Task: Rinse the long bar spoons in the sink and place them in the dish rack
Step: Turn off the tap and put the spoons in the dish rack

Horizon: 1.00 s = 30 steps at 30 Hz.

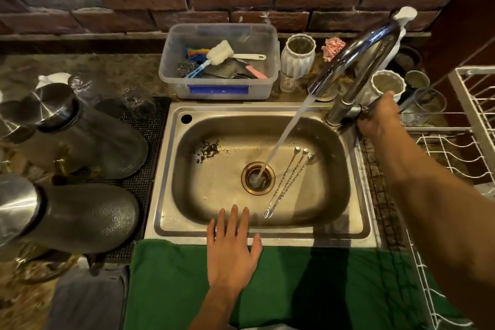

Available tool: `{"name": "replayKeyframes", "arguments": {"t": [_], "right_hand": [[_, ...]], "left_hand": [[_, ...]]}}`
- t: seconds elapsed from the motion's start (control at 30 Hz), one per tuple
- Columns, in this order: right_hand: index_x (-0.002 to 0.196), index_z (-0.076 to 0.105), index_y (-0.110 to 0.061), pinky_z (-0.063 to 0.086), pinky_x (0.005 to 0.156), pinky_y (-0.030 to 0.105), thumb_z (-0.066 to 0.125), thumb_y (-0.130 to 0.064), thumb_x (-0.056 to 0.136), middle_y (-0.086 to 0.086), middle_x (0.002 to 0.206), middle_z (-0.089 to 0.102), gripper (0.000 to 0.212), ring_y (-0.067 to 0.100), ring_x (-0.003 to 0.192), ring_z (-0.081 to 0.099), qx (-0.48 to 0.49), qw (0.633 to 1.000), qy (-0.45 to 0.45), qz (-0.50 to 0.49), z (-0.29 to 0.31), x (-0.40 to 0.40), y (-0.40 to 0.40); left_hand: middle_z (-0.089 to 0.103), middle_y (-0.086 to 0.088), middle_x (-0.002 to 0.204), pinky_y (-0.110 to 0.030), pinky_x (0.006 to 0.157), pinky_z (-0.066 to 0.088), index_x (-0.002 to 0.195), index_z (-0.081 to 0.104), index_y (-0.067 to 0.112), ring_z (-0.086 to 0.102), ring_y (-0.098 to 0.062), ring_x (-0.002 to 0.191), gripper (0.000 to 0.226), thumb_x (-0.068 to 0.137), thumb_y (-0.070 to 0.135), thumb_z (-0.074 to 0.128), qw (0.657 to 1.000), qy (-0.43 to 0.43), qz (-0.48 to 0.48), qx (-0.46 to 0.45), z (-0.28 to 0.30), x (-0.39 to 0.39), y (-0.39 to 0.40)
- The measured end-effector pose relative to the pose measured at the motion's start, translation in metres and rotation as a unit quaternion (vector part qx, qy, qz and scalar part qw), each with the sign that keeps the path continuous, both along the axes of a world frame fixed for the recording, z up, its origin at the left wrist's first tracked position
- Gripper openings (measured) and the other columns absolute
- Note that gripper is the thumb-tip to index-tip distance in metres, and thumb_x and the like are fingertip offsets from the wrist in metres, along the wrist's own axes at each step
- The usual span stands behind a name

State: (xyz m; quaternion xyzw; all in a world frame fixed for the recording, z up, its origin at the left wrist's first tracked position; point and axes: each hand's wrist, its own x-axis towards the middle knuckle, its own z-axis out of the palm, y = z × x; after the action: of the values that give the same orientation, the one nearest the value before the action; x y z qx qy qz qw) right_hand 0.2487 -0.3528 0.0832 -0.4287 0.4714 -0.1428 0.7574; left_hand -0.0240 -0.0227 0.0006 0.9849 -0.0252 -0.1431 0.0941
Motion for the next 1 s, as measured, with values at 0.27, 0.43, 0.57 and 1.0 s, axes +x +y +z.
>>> {"name": "replayKeyframes", "arguments": {"t": [0.27, 0.43, 0.57, 1.0], "right_hand": [[0.131, 0.055, -0.015, 0.061, 0.060, 0.042, 0.045, -0.040, 0.096, 0.010, 0.113, 0.073, 0.044, 0.028, 0.087, 0.076, -0.001, 0.999, -0.021, -0.036, -0.018, 0.007, -0.005], [0.131, 0.052, -0.013, 0.061, 0.061, 0.036, 0.054, -0.034, 0.094, 0.010, 0.115, 0.070, 0.043, 0.025, 0.089, 0.074, -0.008, 0.998, -0.041, -0.052, -0.013, -0.002, 0.006], [0.130, 0.054, -0.008, 0.057, 0.054, 0.027, 0.059, -0.027, 0.092, 0.009, 0.099, 0.069, 0.043, 0.022, 0.081, 0.072, 0.011, 0.997, -0.065, -0.049, -0.008, -0.008, 0.011], [0.130, 0.050, -0.013, 0.060, 0.066, 0.029, 0.054, -0.036, 0.097, 0.005, 0.107, 0.069, 0.040, 0.020, 0.097, 0.071, 0.002, 0.998, -0.067, -0.003, -0.006, -0.021, 0.013]], "left_hand": [[0.044, -0.003, 0.156, -0.053, 0.118, 0.028, 0.151, 0.040, 0.028, 0.036, -0.030, 0.146, 0.062, 0.096, 0.056, 0.033, 1.000, 0.004, 0.000, 0.000, -0.001, 0.000, 0.000], [0.046, -0.004, 0.155, -0.053, 0.117, 0.029, 0.151, 0.041, 0.027, 0.038, -0.030, 0.145, 0.062, 0.096, 0.056, 0.033, 1.000, 0.007, -0.002, 0.002, 0.000, 0.001, -0.001], [0.047, -0.004, 0.154, -0.053, 0.117, 0.030, 0.150, 0.042, 0.026, 0.040, -0.031, 0.143, 0.062, 0.096, 0.055, 0.035, 1.000, 0.006, -0.006, 0.006, 0.000, 0.001, -0.002], [0.051, -0.006, 0.151, -0.053, 0.116, 0.031, 0.149, 0.044, 0.024, 0.043, -0.031, 0.141, 0.063, 0.094, 0.054, 0.039, 1.000, 0.003, -0.005, 0.011, 0.002, 0.001, -0.002]]}}
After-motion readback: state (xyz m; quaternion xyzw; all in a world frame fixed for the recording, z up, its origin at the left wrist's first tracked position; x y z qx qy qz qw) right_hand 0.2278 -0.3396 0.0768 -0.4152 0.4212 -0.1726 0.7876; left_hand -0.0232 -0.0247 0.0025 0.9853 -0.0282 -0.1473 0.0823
